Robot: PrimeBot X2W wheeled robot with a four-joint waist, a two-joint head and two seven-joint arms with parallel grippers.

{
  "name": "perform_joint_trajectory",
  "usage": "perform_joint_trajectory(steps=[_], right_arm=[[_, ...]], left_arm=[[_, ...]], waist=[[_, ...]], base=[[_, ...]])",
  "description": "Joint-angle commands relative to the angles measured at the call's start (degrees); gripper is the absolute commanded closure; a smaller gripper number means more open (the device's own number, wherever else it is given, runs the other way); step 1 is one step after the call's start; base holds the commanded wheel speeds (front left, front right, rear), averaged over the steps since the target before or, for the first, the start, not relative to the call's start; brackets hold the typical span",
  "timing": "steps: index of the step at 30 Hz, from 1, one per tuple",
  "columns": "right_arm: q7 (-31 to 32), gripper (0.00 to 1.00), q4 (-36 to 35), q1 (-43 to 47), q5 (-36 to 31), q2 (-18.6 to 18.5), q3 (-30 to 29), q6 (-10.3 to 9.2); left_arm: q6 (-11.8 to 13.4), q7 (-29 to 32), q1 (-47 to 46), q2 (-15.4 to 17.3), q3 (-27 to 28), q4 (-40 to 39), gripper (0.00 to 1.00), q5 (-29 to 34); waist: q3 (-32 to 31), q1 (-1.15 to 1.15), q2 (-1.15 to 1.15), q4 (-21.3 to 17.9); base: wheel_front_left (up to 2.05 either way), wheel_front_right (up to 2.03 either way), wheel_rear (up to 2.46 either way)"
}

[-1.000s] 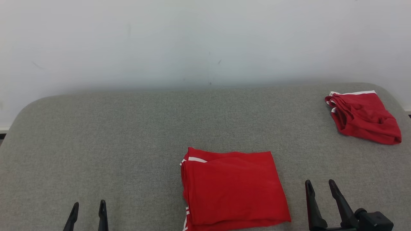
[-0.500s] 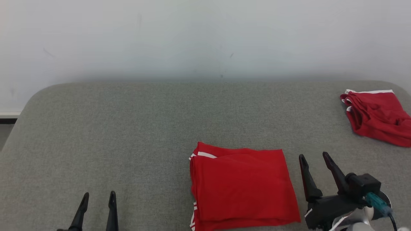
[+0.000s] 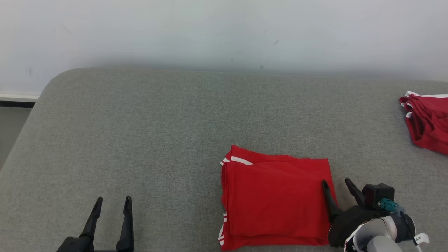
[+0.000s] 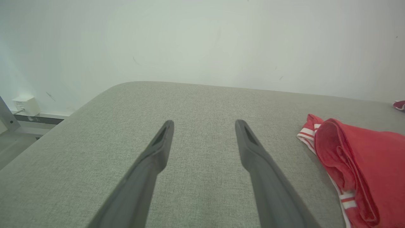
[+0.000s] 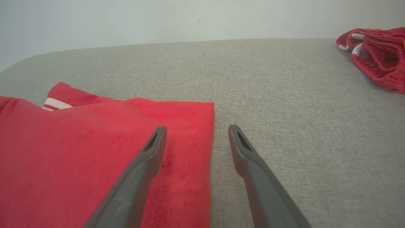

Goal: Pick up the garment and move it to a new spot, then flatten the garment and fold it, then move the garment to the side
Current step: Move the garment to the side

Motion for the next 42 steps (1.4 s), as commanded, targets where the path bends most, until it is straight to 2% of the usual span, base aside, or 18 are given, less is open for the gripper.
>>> perform_joint_trajectory(steps=[1,9,14,15,16,17,24,29,39,42], right_arm=[[0.1,0.0,1.5,-0.8,-0.3,0.2,-0.6,-0.17],[0.4,0.0,12.0,-4.5,-1.1,1.6,-0.8,-0.17],[1.7,0.0,18.4,-5.7,-0.7,2.7,1.0,-0.16],[1.9,0.53,19.2,-5.9,-0.1,3.0,1.7,-0.07],[1.7,0.92,19.6,-6.1,0.6,3.2,2.3,-0.03],[1.5,1.0,20.0,-6.4,1.4,3.4,2.8,-0.03],[0.6,1.0,20.3,-10.7,3.5,2.1,4.7,-0.11],[0.4,1.0,19.1,-16.5,3.8,-1.0,6.4,-0.11],[3.0,1.0,15.4,-29.9,4.5,-9.7,10.1,-0.1],[4.2,1.0,13.6,-34.5,4.8,-13.9,10.6,-0.1]], left_arm=[[0.1,-0.2,-0.7,0.3,0.0,0.1,0.0,-0.2],[0.1,-0.2,-1.5,0.5,0.1,0.4,0.0,-0.5],[0.1,-0.2,-1.9,0.4,-0.1,0.6,0.0,-0.4],[0.1,-0.2,-1.9,0.4,-0.1,0.6,0.0,-0.4],[0.1,-0.2,-1.8,0.4,0.0,0.5,0.0,-0.4],[0.1,-0.2,-1.8,0.4,0.2,0.4,0.0,-0.5],[0.1,-0.2,-1.8,0.2,0.7,0.0,0.0,-0.8],[0.1,-0.2,-3.1,0.3,0.4,-0.6,0.0,-1.3],[0.0,-0.2,-7.2,2.5,-1.4,-2.3,0.0,-2.3],[0.0,-0.2,-9.3,4.0,-2.8,-3.3,0.0,-2.5]], waist=[[0.3,0.0,-0.01,0.2],[1.0,0.0,-0.01,0.2],[1.1,0.0,-0.01,0.4],[1.1,0.0,-0.01,0.5],[1.1,0.0,-0.01,0.5],[1.2,0.0,-0.01,0.5],[2.9,0.0,-0.01,-0.2],[5.4,0.0,-0.01,-1.3],[14.2,0.0,-0.01,-5.8],[18.1,0.0,-0.01,-8.4]], base=[[0.0,0.0,0.0],[0.0,0.0,0.0],[0.0,0.0,0.0],[0.0,0.0,0.0],[0.0,0.0,0.0],[0.0,0.0,0.0],[0.0,0.0,0.0],[0.0,0.0,0.0],[0.0,0.0,0.0],[0.0,0.0,0.0]])
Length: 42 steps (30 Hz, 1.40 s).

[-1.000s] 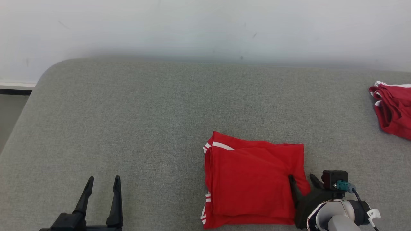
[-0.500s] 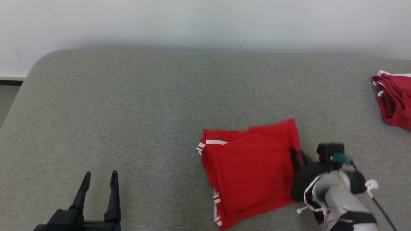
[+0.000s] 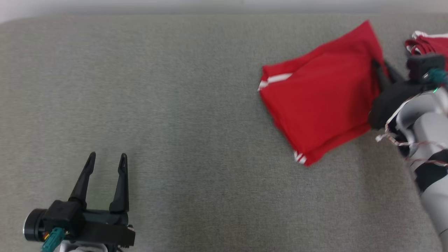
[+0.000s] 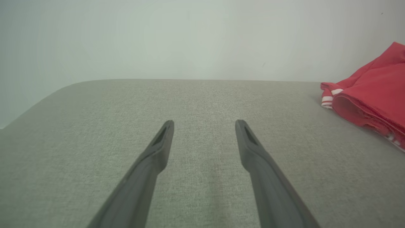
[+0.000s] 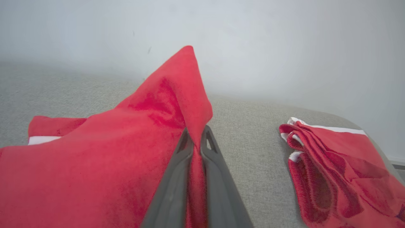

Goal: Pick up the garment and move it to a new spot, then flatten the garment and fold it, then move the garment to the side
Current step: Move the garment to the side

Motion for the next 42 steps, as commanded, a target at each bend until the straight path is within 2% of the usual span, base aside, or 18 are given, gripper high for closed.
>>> perform_joint_trajectory(steps=[1,9,15,23,31,32,33,38,42], right_arm=[[0.2,1.0,-0.4,-1.1,0.2,-1.1,0.0,-0.04],[3.1,1.0,-3.0,-7.4,1.4,-7.5,-1.9,-0.05],[5.5,1.0,-3.8,-11.1,1.4,-11.8,-3.7,-0.05],[8.5,1.0,-1.8,-15.0,-1.1,-18.2,-5.0,-0.05],[9.3,1.0,2.1,-17.6,-4.6,-19.0,-5.2,-0.04],[9.0,0.47,2.5,-17.7,-5.3,-19.0,-5.0,-0.04],[8.7,0.0,3.2,-17.9,-5.8,-18.9,-5.2,-0.04],[7.2,0.0,5.4,-19.1,-9.3,-18.2,-7.0,-0.05],[2.8,0.0,4.6,-19.6,-10.0,-16.4,-8.7,-0.04]], left_arm=[[0.1,-0.2,-0.9,0.6,-0.3,-0.2,0.0,-0.1],[0.1,-0.2,-4.2,4.6,-1.5,-3.0,0.0,-0.5],[0.1,-0.1,-4.9,6.4,-2.0,-6.0,0.0,0.1],[0.4,0.8,-4.5,7.2,-2.5,-10.0,0.0,0.2],[0.9,0.9,-4.0,7.4,-2.6,-11.3,0.0,-0.3],[0.9,0.9,-4.1,7.5,-2.6,-11.3,0.0,-0.3],[0.9,0.9,-4.2,7.5,-2.6,-11.4,0.0,-0.3],[1.4,0.8,-3.9,7.5,-2.5,-11.1,0.0,-0.5],[1.9,0.5,-3.3,7.0,-2.2,-10.1,0.0,-1.1]], waist=[[4.9,-0.01,-0.01,-4.3],[9.9,-0.01,-0.01,-9.1],[12.4,-0.01,-0.01,-11.0],[13.9,-0.01,-0.01,-10.4],[14.8,-0.01,-0.01,-9.2],[15.0,-0.01,-0.01,-9.1],[15.1,-0.01,-0.01,-9.0],[14.7,-0.01,-0.01,-8.6],[12.7,-0.01,-0.01,-8.5]], base=[[0.0,0.0,0.0],[0.0,0.0,0.0],[0.0,0.0,0.0],[0.0,0.0,0.0],[0.0,0.0,0.0],[0.0,0.0,0.0],[0.0,0.0,0.0],[0.0,0.0,0.0],[0.0,0.0,0.0]])
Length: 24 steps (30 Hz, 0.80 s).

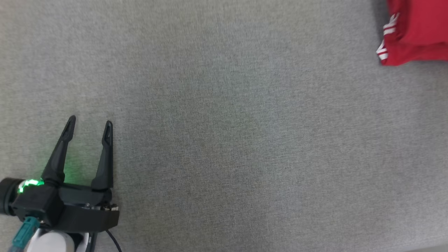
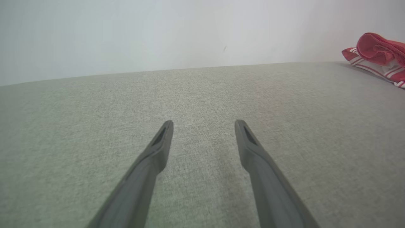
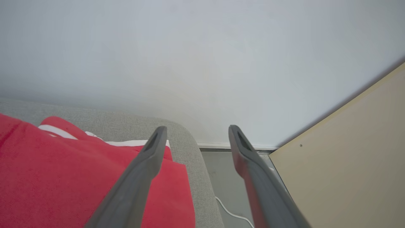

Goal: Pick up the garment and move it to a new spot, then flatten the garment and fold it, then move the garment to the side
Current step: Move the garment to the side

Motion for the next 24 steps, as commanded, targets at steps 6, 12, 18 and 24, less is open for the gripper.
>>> perform_joint_trajectory(steps=[6,12,18,24], right_arm=[[-7.4,0.0,-3.3,2.5,1.5,4.3,0.1,-0.03],[-13.2,0.0,-8.5,8.6,5.2,8.8,1.4,-0.03],[-15.2,0.0,-14.9,18.3,8.3,12.9,1.0,-0.03],[-15.3,0.0,-21.2,29.2,8.8,16.7,-0.7,-0.03]], left_arm=[[0.9,-0.7,2.6,-1.6,0.5,2.5,0.0,-1.1],[1.8,-0.9,5.7,-2.9,1.3,5.0,0.0,-1.9],[2.6,-0.9,9.4,-4.0,2.5,6.2,0.0,-2.2],[3.0,-0.9,12.2,-5.1,3.4,6.6,0.0,-2.2]], waist=[[-6.7,0.0,-0.01,0.5],[-13.6,0.0,-0.01,1.5],[-19.4,0.0,-0.01,2.8],[-23.9,0.0,-0.01,4.3]], base=[[0.0,0.0,0.0],[0.0,0.0,0.0],[0.0,0.0,0.0],[0.0,0.0,0.0]])
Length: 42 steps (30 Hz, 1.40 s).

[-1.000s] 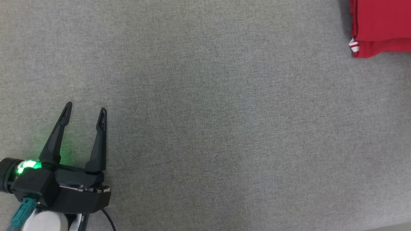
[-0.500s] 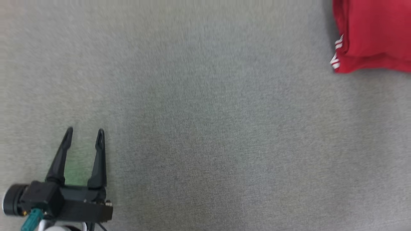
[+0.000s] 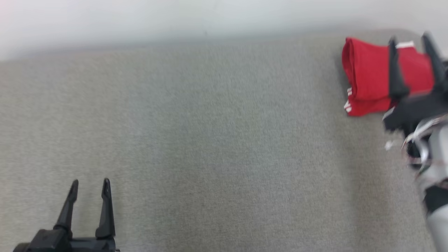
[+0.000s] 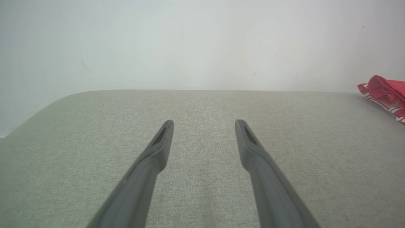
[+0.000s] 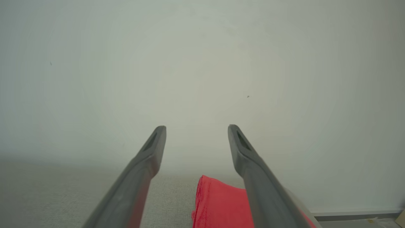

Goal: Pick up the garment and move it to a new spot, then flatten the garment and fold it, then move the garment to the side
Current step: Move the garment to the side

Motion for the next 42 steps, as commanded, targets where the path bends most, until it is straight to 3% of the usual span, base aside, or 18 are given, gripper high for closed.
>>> perform_joint_trajectory(steps=[1,20,32,42], right_arm=[[0.2,0.0,-1.5,3.2,0.2,1.0,-0.6,-0.03],[4.3,0.0,-21.3,33.2,-0.8,12.2,-6.1,-0.03],[4.5,0.0,-27.9,43.7,-0.7,16.4,-8.0,-0.03],[4.7,0.0,-30.3,47.8,-1.3,17.3,-7.4,-0.03]], left_arm=[[0.1,-0.2,1.3,-0.5,0.2,0.2,0.0,-0.2],[-0.6,-0.2,4.3,-1.7,1.0,1.5,0.0,0.8],[-0.8,-0.2,5.5,-2.7,1.4,2.6,0.0,0.6],[-1.4,-0.2,6.2,-2.7,2.0,4.2,0.0,0.3]], waist=[[-4.7,0.02,0.01,2.3],[-10.6,0.02,0.01,6.7],[-12.6,0.02,0.01,7.0],[-13.4,0.02,0.01,6.9]], base=[[0.0,0.0,0.0],[0.0,0.0,0.0],[0.0,0.0,0.0],[0.0,0.0,0.0]])
